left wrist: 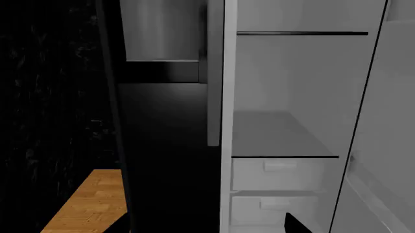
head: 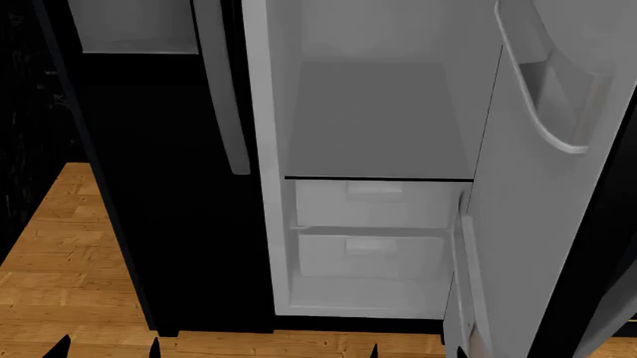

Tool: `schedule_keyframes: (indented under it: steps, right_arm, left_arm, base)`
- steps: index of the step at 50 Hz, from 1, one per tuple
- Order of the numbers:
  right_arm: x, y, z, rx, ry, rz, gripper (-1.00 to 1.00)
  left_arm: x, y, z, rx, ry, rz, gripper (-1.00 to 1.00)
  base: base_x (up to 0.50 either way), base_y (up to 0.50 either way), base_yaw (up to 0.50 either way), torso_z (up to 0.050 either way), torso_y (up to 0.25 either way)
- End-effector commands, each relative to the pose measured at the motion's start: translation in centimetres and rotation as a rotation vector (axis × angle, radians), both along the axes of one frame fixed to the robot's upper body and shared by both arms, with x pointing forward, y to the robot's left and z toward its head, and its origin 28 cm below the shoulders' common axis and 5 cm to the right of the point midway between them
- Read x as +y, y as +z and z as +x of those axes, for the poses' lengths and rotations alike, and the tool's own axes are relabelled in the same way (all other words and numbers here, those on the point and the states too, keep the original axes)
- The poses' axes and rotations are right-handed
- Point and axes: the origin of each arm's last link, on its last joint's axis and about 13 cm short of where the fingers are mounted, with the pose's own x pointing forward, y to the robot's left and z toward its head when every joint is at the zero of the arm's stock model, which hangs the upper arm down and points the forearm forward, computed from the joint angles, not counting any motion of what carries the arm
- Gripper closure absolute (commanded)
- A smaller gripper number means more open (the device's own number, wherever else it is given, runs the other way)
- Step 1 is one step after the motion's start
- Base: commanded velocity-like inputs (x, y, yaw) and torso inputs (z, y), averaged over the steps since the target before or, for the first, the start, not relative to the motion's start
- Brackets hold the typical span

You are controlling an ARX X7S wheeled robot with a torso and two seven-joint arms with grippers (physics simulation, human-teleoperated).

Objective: Close the fridge door

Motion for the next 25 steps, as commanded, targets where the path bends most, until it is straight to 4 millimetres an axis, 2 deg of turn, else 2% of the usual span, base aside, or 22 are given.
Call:
schedule_keyframes:
  steps: [1, 2, 4, 5, 6, 7, 8, 9, 10, 11, 12, 13, 25]
  right_arm:
    - [0.0, 0.0, 0.1, 0.000, 0.015, 0.000, -1.00]
    - [0.1, 0.0, 0.0, 0.009, -0.010, 0.019, -1.00]
    - [0.0, 0.0, 0.0, -0.021, -0.046, -0.059, -1.00]
    - [-0.1, 0.0, 0.1, -0.043, 0.010, -0.087, -1.00]
    - [-0.1, 0.0, 0.1, -0.037, -0.036, -0.106, -1.00]
    - [-0.1, 0.0, 0.0, -0.029, -0.025, -0.089, -1.00]
    - [0.0, 0.0, 0.0, -0.024, -0.011, -0.068, -1.00]
    - [0.0, 0.0, 0.1, -0.044, -0.012, -0.031, -1.00]
    - [0.0, 0.0, 0.1, -0.052, -0.040, -0.064, -1.00]
    - [-0.1, 0.0, 0.0, -0.030, -0.062, -0.111, -1.00]
    - [0.0, 0.0, 0.0, -0.024, -0.051, -0.066, -1.00]
    - [-0.1, 0.0, 0.0, -0.025, -0.093, -0.094, -1.00]
    - [0.0, 0.0, 0.1, -0.046, -0.114, -0.075, -1.00]
  left_arm:
    - [0.5, -0.1, 0.2, 0.005, 0.023, 0.000, -1.00]
    - [0.0, 0.0, 0.0, 0.013, 0.001, 0.004, -1.00]
    - [0.0, 0.0, 0.0, -0.004, 0.021, -0.024, -1.00]
    - [0.0, 0.0, 0.0, -0.010, 0.036, -0.020, -1.00]
    - [0.1, -0.8, 0.3, -0.072, -0.187, 0.051, -1.00]
    - [0.1, -0.1, 0.5, -0.205, -0.176, 0.042, -1.00]
    - [0.4, 0.1, 0.5, -0.244, -0.029, 0.162, -1.00]
    - [0.3, 0.1, 0.4, -0.262, 0.038, 0.295, -1.00]
    - [0.3, 0.1, 0.5, -0.273, 0.032, 0.316, -1.00]
    - [-3.2, -1.6, -3.8, -0.287, 0.014, 0.175, -1.00]
    - [-3.4, -2.1, -6.0, -0.328, -0.002, 0.177, -1.00]
    - [-3.4, -2.1, -6.0, -0.328, 0.000, 0.179, -1.00]
    - [-3.6, -2.1, -5.9, -0.328, -0.012, 0.183, -1.00]
  base:
    - [0.00, 0.00, 0.00, 0.000, 0.000]
    - [0.00, 0.00, 0.00, 0.000, 0.000]
    - [0.00, 0.00, 0.00, 0.000, 0.000]
    - [0.00, 0.00, 0.00, 0.000, 0.000]
    - [0.00, 0.00, 0.00, 0.000, 0.000]
    - [0.00, 0.00, 0.00, 0.000, 0.000]
    - [0.00, 0.00, 0.00, 0.000, 0.000]
    - [0.00, 0.00, 0.00, 0.000, 0.000]
    - [0.00, 0.00, 0.00, 0.000, 0.000]
    - [0.00, 0.00, 0.00, 0.000, 0.000]
    - [0.00, 0.00, 0.00, 0.000, 0.000]
    - [-0.39, 0.00, 0.00, 0.000, 0.000]
    - [-0.50, -0.08, 0.00, 0.000, 0.000]
